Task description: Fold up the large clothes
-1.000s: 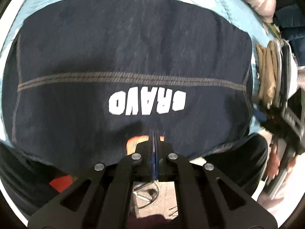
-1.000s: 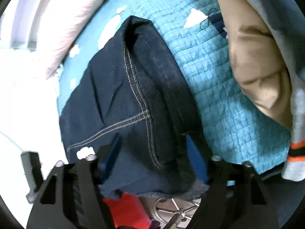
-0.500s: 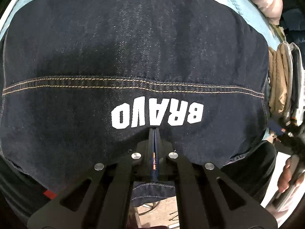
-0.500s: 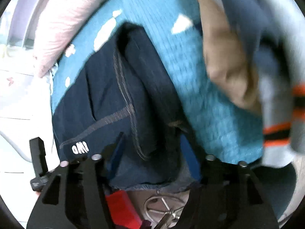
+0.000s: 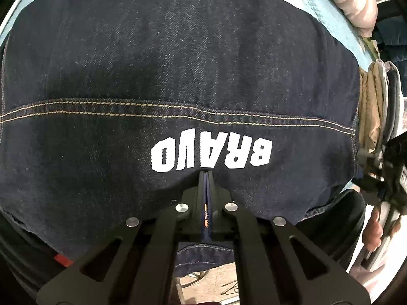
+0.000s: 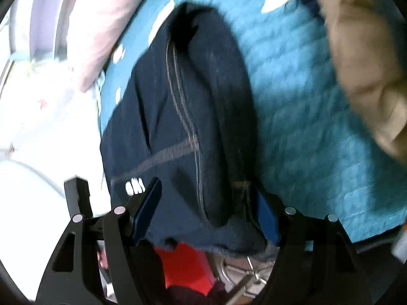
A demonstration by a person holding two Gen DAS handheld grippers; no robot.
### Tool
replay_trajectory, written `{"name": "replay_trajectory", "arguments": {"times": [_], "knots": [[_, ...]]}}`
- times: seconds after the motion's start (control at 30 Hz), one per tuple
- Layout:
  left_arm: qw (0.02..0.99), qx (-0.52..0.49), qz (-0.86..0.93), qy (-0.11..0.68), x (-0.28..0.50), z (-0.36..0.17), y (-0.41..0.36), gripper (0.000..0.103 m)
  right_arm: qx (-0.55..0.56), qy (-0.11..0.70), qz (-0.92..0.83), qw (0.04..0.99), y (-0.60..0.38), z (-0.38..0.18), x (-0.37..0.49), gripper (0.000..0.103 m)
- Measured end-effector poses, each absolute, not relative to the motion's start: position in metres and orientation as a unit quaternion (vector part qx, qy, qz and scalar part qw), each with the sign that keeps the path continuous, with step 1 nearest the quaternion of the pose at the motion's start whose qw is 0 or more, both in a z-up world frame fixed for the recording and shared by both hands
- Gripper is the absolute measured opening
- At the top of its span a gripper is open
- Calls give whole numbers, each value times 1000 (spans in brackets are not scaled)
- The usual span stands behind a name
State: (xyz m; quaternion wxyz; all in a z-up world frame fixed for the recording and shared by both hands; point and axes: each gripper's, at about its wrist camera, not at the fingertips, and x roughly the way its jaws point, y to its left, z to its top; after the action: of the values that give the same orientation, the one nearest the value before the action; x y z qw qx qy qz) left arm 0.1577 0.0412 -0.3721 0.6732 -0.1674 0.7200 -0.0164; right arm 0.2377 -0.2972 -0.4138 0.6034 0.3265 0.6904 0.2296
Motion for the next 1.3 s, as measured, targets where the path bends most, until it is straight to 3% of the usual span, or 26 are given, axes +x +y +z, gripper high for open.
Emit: {"name": "replay_trajectory", "arguments": {"times": [0.1,0.23,0.3,0.37,0.6,0.83,1.3], "knots": [[675,-165,-16,719,162,-370,44,2,304,704,212,606,-292,-422,238,62],[676,-164,-13,718,162,-370,39,2,343,696,171,607,-298,-427,238,65],[677,-162,-11,718,162,-372,32,2,360,693,148,607,-298,-430,238,54],[679,-157,-11,717,160,-372,29,2,336,699,133,617,-300,-428,238,33],[681,-154,-8,715,158,-367,22,2,301,672,129,665,-288,-389,231,17],[683,-150,-7,715,159,-364,18,2,299,633,212,681,-247,-332,238,16],[695,-186,-32,694,148,-365,23,2,179,607,256,731,-151,-261,228,16]]}}
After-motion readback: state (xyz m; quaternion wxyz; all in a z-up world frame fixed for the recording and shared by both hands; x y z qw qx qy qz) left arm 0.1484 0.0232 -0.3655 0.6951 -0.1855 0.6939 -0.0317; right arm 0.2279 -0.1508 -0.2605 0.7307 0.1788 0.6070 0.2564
